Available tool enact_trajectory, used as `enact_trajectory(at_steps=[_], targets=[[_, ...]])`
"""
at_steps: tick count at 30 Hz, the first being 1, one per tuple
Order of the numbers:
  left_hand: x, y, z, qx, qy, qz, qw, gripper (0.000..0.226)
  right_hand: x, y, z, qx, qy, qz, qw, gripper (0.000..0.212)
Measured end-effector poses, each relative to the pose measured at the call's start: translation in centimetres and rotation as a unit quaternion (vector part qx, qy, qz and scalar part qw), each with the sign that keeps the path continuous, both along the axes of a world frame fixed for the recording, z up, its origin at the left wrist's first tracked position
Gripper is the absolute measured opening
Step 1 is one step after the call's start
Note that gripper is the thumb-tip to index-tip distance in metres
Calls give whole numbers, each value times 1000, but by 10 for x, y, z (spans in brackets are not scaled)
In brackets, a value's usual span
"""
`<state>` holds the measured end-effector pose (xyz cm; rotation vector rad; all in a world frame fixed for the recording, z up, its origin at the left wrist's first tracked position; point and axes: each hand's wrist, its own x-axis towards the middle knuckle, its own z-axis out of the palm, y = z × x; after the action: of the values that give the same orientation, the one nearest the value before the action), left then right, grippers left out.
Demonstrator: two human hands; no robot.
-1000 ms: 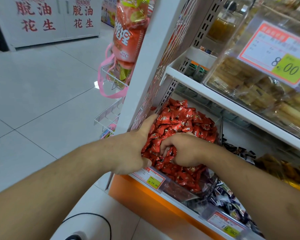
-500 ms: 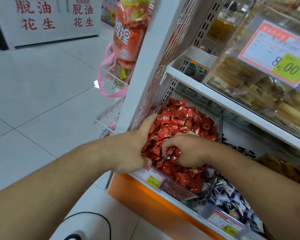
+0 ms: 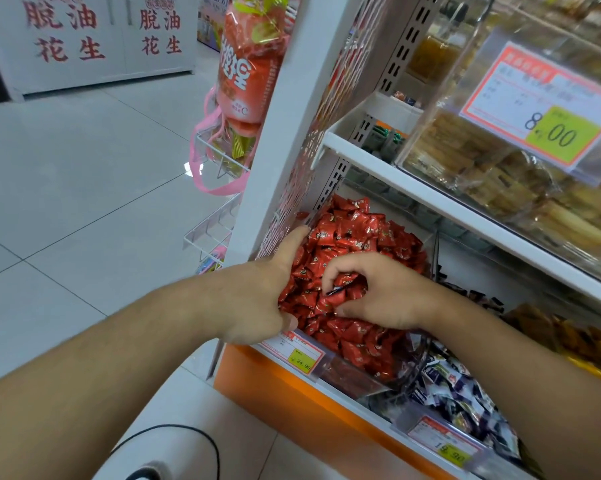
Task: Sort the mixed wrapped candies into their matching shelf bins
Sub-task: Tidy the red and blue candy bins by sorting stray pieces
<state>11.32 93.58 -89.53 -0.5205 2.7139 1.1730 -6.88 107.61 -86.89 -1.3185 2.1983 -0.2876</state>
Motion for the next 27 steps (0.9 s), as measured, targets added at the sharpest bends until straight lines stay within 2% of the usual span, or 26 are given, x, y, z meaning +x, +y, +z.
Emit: enact_trajectory(at_steps=[11,15,22,27], targets=[[-1,1,-1,1,3,-1,1000,121,6,11,6,-122,13,-95,988,29],[-1,0,1,2,-1,-2,1000,120,5,19,6,-173,8,-100,980,25],[-1,1,0,-11,-4,-3,1000,121,14,30,4,-171,6,-98,980,22],[-2,0,-1,-10,-2,-3,1000,120,21,33,13,-210,6,-114,971,23]])
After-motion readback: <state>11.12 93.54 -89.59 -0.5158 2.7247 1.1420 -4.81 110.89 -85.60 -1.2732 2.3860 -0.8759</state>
